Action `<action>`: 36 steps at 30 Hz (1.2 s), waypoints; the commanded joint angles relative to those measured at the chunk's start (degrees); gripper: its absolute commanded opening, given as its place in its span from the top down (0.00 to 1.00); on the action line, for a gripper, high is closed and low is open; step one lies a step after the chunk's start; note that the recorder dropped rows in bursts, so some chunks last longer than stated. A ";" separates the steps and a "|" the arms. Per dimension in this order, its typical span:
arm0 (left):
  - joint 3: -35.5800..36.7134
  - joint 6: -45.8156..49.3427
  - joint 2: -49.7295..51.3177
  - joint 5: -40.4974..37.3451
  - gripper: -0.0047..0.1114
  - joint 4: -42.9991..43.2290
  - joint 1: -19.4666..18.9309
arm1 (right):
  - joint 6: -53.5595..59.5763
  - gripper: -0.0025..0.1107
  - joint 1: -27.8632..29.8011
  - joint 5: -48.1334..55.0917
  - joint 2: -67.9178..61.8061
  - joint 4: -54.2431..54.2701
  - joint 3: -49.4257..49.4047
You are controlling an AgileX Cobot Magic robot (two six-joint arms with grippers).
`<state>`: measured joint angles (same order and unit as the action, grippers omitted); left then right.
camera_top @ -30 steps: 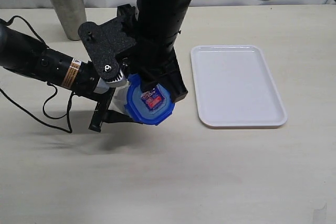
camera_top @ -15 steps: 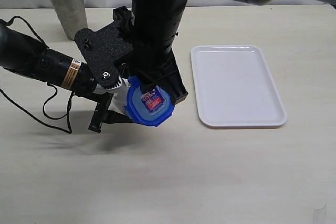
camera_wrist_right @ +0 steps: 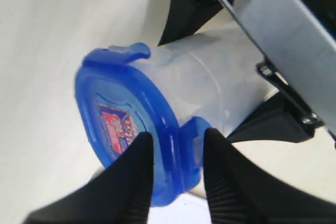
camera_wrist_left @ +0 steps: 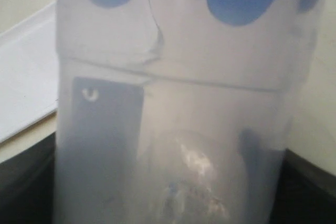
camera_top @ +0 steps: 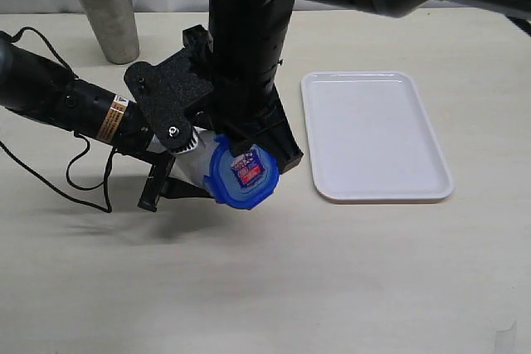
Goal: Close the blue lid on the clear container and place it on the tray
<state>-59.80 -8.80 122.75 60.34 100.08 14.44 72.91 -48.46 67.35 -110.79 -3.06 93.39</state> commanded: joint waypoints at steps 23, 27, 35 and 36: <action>-0.24 -8.80 -1.23 9.62 0.96 -9.47 0.26 | -10.00 0.74 8.88 -7.38 6.56 17.57 -1.09; -0.24 -11.01 -1.23 9.31 0.96 -10.56 0.26 | -10.84 0.67 12.28 -8.01 8.74 24.04 -1.09; -0.24 -15.27 -1.23 8.58 0.96 -13.11 0.26 | -12.72 0.68 13.99 -9.19 12.22 26.57 -1.09; -0.24 -16.87 -1.23 8.58 0.96 -14.05 0.16 | -13.33 0.68 13.99 -9.19 12.58 26.57 -1.09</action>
<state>-59.70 -22.49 122.45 67.16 89.33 14.65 60.89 -34.86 58.75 -99.44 22.82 92.50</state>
